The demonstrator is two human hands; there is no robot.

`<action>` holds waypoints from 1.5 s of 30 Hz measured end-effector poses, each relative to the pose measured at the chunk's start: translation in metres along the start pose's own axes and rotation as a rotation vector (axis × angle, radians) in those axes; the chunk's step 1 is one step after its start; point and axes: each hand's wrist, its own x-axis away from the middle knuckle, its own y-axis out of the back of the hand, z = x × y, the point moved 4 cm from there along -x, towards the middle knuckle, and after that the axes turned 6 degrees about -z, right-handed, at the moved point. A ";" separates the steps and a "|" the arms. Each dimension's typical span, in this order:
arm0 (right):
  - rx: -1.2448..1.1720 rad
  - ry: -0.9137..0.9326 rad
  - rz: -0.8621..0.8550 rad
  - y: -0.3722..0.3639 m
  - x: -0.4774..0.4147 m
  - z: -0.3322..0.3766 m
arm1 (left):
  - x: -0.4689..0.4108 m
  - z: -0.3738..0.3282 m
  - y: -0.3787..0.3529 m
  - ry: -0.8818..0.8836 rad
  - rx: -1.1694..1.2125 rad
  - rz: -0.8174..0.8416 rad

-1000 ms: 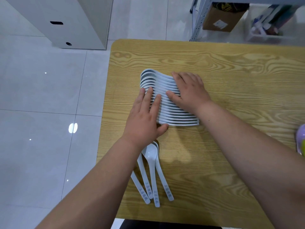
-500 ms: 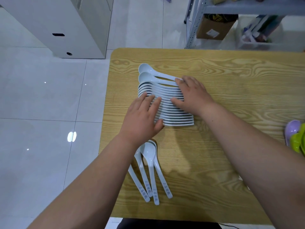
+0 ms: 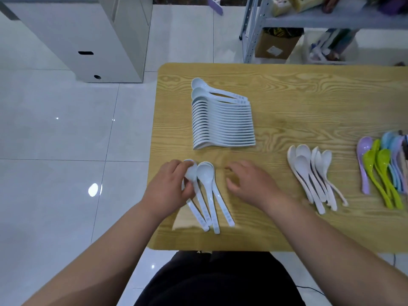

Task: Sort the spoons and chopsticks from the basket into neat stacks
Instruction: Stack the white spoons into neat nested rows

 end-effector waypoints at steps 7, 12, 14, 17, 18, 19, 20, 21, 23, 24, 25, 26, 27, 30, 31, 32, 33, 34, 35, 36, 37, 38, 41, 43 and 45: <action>-0.010 -0.282 0.103 -0.058 0.037 0.041 | 0.026 0.041 -0.011 0.525 0.067 0.159; -0.009 -0.372 0.106 -0.069 0.027 0.053 | 0.007 0.043 -0.022 0.633 0.052 0.242; -0.014 -0.400 0.111 -0.068 0.027 0.050 | 0.006 0.046 -0.022 0.701 0.140 0.217; -0.038 -0.453 0.096 -0.065 0.029 0.042 | 0.016 0.048 -0.014 0.761 0.294 0.159; -0.056 -0.475 0.086 -0.064 0.031 0.038 | 0.021 0.049 -0.010 0.803 0.371 0.116; -0.072 -0.487 0.065 -0.062 0.034 0.035 | 0.027 0.050 -0.007 0.881 0.495 0.064; -0.089 -0.490 0.037 -0.058 0.037 0.034 | 0.034 0.048 -0.002 0.975 0.665 0.009; -0.104 -0.476 -0.003 -0.053 0.040 0.034 | 0.041 0.047 0.000 1.066 0.837 -0.030; -0.181 -0.421 -0.087 -0.043 0.048 0.038 | 0.049 0.045 0.008 1.135 1.053 -0.076; -0.245 -0.379 -0.121 -0.038 0.052 0.044 | 0.050 0.044 0.012 1.134 1.110 -0.077; -0.312 -0.333 -0.145 -0.033 0.056 0.052 | 0.050 0.041 0.018 1.129 1.168 -0.075; -0.372 -0.293 -0.154 -0.029 0.059 0.061 | 0.049 0.037 0.023 1.124 1.228 -0.070; -0.416 -0.245 -0.151 -0.025 0.062 0.071 | 0.048 0.032 0.027 1.127 1.291 -0.066; -0.445 -0.119 -0.097 -0.026 0.069 0.101 | 0.041 0.016 0.039 1.173 1.458 -0.097; -0.435 -0.077 -0.092 -0.027 0.070 0.110 | 0.039 0.010 0.042 1.191 1.496 -0.101; -0.426 -0.050 -0.094 -0.029 0.071 0.116 | 0.038 0.004 0.046 1.204 1.518 -0.096; -0.431 -0.029 -0.101 -0.028 0.073 0.122 | 0.037 -0.001 0.049 1.203 1.536 -0.083; -0.437 -0.011 -0.116 -0.027 0.075 0.126 | 0.036 -0.006 0.051 1.183 1.564 -0.069; -0.435 -0.001 -0.135 -0.026 0.076 0.128 | 0.035 -0.011 0.053 1.150 1.597 -0.056; -0.431 -0.002 -0.149 -0.024 0.078 0.129 | 0.035 -0.016 0.054 1.117 1.625 -0.046; -0.423 -0.008 -0.152 -0.022 0.079 0.129 | 0.036 -0.020 0.054 1.087 1.635 -0.042; -0.409 -0.019 -0.148 -0.021 0.080 0.128 | 0.036 -0.024 0.054 1.063 1.625 -0.043; -0.377 -0.041 -0.186 -0.010 0.078 0.125 | 0.034 -0.026 0.055 1.077 1.547 -0.088; -0.337 -0.042 -0.242 0.001 0.077 0.118 | 0.033 -0.025 0.054 1.130 1.543 -0.107; -0.286 -0.021 -0.230 0.010 0.077 0.111 | 0.032 -0.031 0.050 1.142 1.525 -0.098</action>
